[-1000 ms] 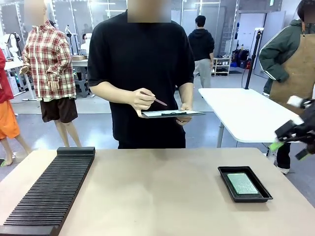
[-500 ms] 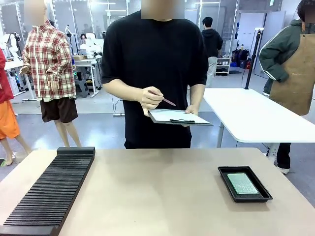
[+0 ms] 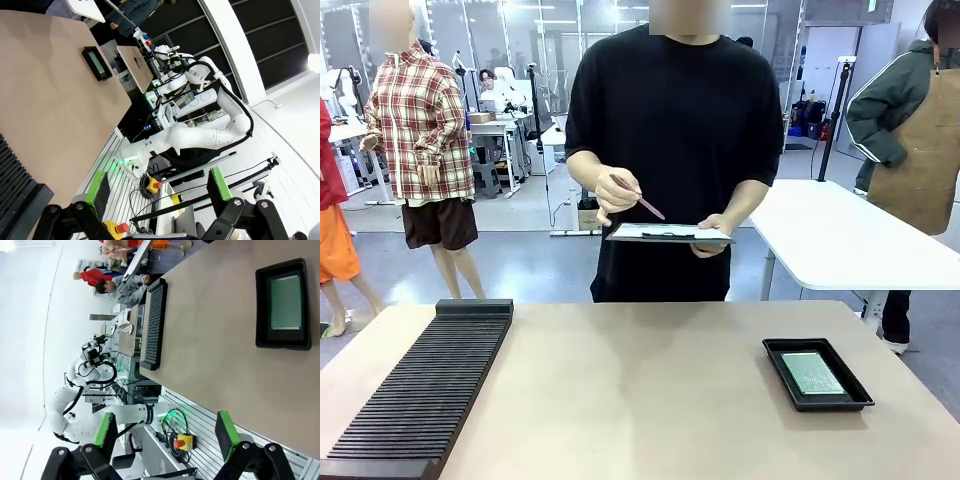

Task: Inspect the PCB.
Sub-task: Place the Blank PCB in the ESD tray.

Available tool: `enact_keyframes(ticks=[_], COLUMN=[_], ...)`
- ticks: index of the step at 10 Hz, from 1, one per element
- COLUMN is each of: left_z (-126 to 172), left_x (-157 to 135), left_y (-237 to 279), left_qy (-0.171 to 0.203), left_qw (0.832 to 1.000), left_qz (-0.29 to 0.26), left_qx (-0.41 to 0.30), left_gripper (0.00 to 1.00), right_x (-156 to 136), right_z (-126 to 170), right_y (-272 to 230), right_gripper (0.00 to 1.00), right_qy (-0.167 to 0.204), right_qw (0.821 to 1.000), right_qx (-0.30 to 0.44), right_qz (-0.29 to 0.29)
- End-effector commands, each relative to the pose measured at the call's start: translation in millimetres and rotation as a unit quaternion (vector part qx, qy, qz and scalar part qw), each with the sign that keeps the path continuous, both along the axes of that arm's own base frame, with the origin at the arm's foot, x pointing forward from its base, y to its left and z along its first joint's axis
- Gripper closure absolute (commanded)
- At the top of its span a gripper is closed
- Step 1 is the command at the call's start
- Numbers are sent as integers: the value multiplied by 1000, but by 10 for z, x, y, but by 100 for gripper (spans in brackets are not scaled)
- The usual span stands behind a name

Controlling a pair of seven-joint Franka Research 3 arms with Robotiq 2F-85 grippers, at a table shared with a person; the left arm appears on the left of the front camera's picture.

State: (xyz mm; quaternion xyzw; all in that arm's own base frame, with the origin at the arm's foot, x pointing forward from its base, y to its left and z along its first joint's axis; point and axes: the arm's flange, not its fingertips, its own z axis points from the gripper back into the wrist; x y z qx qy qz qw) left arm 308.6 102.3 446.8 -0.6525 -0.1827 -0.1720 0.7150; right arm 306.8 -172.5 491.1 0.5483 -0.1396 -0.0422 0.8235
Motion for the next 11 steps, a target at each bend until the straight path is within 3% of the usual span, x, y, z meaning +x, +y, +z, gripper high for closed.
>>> enact_keyframes(ticks=[1, 11], left_z=[55, 55], left_x=[17, 17], left_y=[3, 3], left_qy=[5, 5], left_qw=[1000, 1000], left_qz=[-6, -6], left_qx=[-4, -4], left_gripper=[0, 0], right_x=[-28, -28], right_z=[18, 18], right_y=[-25, -25], right_gripper=[0, 0], right_qy=[-6, -6], right_qw=[1000, 1000], right_qx=[-2, -2], right_qz=[4, 4])
